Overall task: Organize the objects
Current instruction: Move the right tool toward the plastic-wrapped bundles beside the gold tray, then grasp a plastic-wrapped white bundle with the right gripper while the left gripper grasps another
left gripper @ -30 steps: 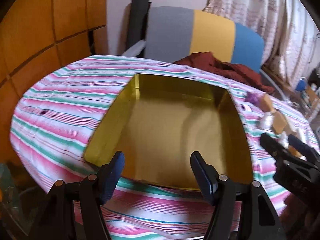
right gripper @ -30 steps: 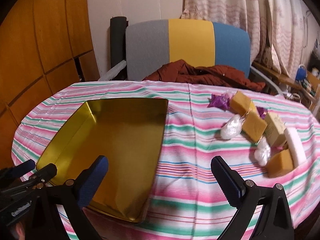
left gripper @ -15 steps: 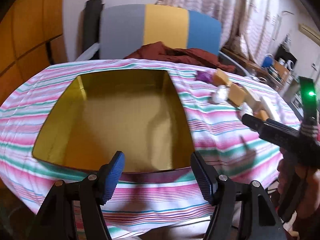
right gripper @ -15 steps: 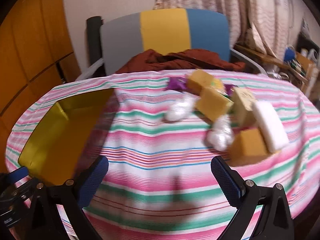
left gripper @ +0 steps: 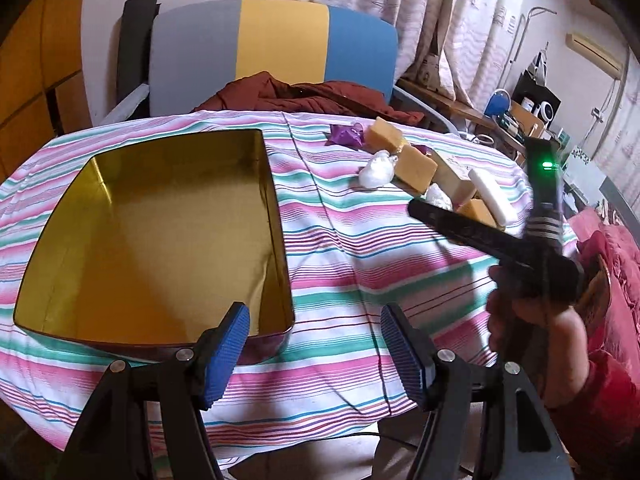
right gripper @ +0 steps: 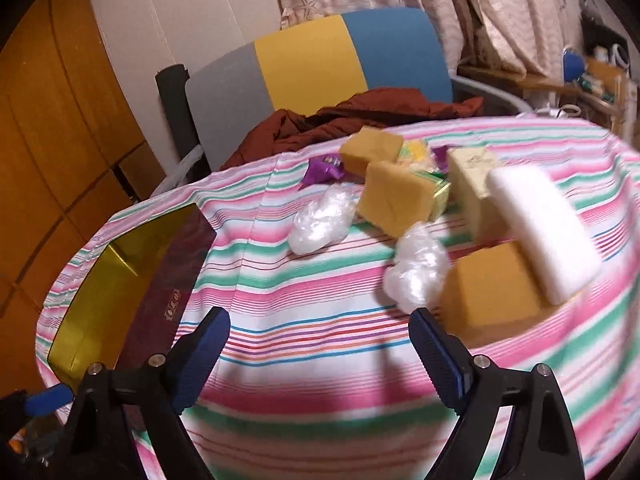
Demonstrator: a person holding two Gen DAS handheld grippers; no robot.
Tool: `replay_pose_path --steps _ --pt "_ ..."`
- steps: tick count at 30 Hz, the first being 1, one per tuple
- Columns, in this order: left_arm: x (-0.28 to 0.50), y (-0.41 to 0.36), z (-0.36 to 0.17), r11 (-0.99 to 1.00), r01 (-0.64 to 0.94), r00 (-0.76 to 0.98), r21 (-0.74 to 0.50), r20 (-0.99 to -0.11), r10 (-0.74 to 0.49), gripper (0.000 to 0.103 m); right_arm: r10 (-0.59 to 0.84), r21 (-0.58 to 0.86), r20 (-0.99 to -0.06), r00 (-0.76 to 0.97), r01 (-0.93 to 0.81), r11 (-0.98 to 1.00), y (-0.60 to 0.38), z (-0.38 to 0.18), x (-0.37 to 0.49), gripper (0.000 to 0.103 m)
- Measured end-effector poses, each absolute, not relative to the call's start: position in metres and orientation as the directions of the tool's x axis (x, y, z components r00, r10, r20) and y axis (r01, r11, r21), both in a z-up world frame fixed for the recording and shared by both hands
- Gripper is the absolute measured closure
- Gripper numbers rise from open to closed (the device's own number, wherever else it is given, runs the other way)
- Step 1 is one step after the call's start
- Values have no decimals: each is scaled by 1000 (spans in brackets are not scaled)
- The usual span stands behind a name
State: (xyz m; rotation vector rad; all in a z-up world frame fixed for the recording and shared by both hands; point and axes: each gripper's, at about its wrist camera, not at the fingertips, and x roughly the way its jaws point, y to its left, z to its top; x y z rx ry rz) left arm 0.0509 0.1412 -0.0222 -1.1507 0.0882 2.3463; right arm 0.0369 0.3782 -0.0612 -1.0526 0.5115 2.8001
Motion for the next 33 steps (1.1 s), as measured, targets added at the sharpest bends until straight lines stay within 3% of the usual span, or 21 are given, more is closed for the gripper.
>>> replay_pose_path --steps 6,13,15,16,20,23,33 --pt "47 149 -21 -862 -482 -500 -158 -758 418 34 131 195 -692 -710 -359 -913 400 -81 23 14" --pt "31 171 -22 -840 -503 -452 -205 -766 458 34 127 266 -676 -726 -401 -877 430 -91 7 15" --pt "27 181 -21 -840 -513 -459 -174 -771 441 34 124 275 -680 -723 -408 -871 435 -92 1 24" --pt "26 186 -21 -839 -520 -462 -163 -772 436 34 117 283 -684 -720 -409 -868 438 -93 -1 34" --pt "11 206 -24 -829 -536 -444 -159 -782 437 34 120 293 -689 -714 -426 -856 448 -94 -3 58" --pt "-3 225 -27 -825 -551 -448 -126 -789 420 34 110 306 -687 -718 -424 -852 453 -95 0 63" --pt "-68 296 -35 -781 -624 -459 -40 -790 407 34 103 287 -659 -745 -376 -881 447 -98 18 64"
